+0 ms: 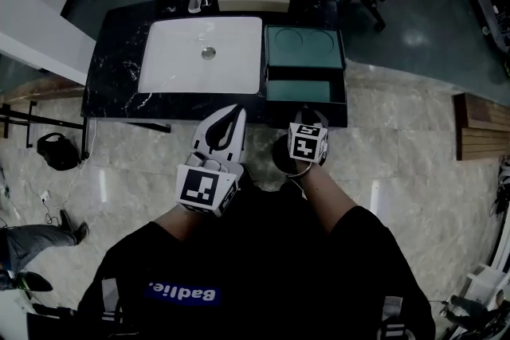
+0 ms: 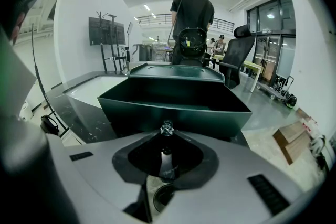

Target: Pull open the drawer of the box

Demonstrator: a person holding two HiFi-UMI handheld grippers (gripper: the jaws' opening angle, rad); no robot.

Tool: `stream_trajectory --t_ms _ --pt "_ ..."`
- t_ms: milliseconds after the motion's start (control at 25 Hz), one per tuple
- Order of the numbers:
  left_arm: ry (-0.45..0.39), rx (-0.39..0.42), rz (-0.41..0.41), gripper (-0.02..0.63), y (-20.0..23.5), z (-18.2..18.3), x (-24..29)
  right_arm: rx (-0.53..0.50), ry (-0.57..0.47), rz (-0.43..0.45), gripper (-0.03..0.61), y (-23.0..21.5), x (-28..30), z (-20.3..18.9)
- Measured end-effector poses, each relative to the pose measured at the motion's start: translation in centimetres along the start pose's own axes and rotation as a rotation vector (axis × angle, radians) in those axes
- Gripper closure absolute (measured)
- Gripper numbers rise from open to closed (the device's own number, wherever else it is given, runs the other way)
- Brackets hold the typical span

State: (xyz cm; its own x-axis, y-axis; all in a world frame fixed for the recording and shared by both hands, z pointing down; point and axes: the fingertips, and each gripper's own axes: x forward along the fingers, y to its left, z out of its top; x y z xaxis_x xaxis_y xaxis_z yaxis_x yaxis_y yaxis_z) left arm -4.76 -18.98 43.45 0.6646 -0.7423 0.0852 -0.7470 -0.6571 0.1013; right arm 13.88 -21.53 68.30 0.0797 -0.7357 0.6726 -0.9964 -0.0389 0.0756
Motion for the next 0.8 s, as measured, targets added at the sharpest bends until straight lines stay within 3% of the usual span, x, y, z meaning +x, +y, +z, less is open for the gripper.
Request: stream_trajectory --t_ms 800 --pt "-0.004 0.002 -0.024 0.626 -0.8 0.2 0.1 -0.01 0.009 0.014 0.514 0.5 -1.2 -1.1"
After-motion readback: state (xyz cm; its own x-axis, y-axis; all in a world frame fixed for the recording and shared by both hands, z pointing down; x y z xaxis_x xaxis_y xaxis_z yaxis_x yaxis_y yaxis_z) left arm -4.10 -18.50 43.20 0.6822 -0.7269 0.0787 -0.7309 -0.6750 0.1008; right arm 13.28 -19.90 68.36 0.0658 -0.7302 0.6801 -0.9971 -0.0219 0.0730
